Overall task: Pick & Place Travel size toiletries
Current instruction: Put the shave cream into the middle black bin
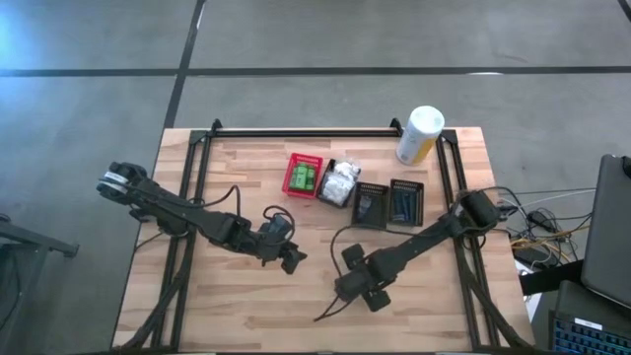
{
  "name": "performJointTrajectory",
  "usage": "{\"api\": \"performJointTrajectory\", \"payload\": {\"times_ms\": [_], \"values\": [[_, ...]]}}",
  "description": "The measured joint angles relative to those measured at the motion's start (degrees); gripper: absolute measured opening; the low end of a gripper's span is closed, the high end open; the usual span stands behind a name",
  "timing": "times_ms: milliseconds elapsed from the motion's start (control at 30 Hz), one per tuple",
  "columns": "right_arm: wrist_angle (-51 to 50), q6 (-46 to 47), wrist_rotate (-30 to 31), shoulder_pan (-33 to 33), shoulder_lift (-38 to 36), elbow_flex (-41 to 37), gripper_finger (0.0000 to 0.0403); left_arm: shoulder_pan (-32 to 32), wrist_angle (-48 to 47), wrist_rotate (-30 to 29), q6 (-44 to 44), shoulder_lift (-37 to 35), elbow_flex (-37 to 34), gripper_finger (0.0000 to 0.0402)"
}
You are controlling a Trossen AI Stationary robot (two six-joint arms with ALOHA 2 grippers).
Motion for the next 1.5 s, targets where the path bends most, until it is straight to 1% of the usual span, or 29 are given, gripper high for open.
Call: {"api": "performJointTrajectory", "payload": {"times_ms": [100,167,233,367,400,433,500,600,667,733,833,1000,1067,1133,1200,1300,1400,1500], "values": [[0.0,-0.3,-0.1,-0.4,1.0,0.1,0.0257,-0.1,0.0,0.0,-0.1,0.0,0.0,0.0245],[0.3,0.8,-0.4,-0.6,1.0,-0.3,0.0235,-0.1,0.0,0.1,-0.1,0.0,0.0,0.0245],[0.4,2.2,-0.7,-1.0,0.7,-0.6,0.0206,-0.1,0.0,0.1,-0.1,0.0,0.0,0.0245],[-0.1,5.9,-0.5,-1.9,0.1,-1.0,0.0136,-0.1,0.0,0.1,0.0,0.0,0.0,0.0245],[-0.4,6.9,-0.1,-2.2,0.0,-1.1,0.0122,-0.1,0.0,0.1,0.0,0.0,0.0,0.0245],[-0.5,8.0,0.6,-2.4,-0.3,-1.2,0.0118,-0.1,0.0,0.1,0.0,0.0,0.0,0.0245],[-1.1,10.9,1.0,-2.6,-1.4,-1.4,0.0118,-0.1,0.0,0.1,0.1,0.0,0.0,0.0245],[-3.8,16.2,1.7,-2.4,-4.9,-2.1,0.0118,-0.1,0.0,0.1,0.9,0.0,0.0,0.0246],[-6.1,21.0,2.8,-1.8,-7.7,-2.9,0.0118,-0.1,0.0,0.1,2.2,0.0,0.0,0.0245],[-8.6,27.8,5.3,-1.3,-11.2,-4.2,0.0118,-0.1,0.0,0.1,3.0,0.0,0.0,0.0245],[-10.2,43.5,9.1,-1.1,-17.8,-7.8,0.0123,-0.1,0.0,0.0,4.6,0.0,0.0,0.0245],[-13.0,78.4,14.8,-1.8,-31.3,-17.5,0.0128,0.0,0.0,0.0,6.5,0.0,0.0,0.0245],[-12.0,90.8,17.2,-2.4,-37.4,-22.4,0.0125,0.0,0.0,0.0,6.6,0.0,0.0,0.0245],[-8.5,98.7,19.6,-3.8,-43.3,-27.6,0.0122,0.0,0.0,-0.3,6.7,0.0,0.0,0.0245],[-2.4,102.3,22.0,-5.7,-48.3,-32.3,0.0123,0.0,0.0,-1.1,7.0,0.0,0.0,0.0245],[5.7,103.1,23.2,-9.9,-52.9,-38.2,0.0132,0.0,0.0,-1.5,8.0,0.0,0.0,0.0246],[12.2,100.7,21.8,-14.0,-53.6,-41.4,0.0136,0.0,0.0,-1.5,8.3,0.0,0.0,0.0245],[15.7,97.5,20.1,-17.1,-52.0,-42.0,0.0135,0.0,0.0,-1.5,8.2,0.0,0.0,0.0245]]}}
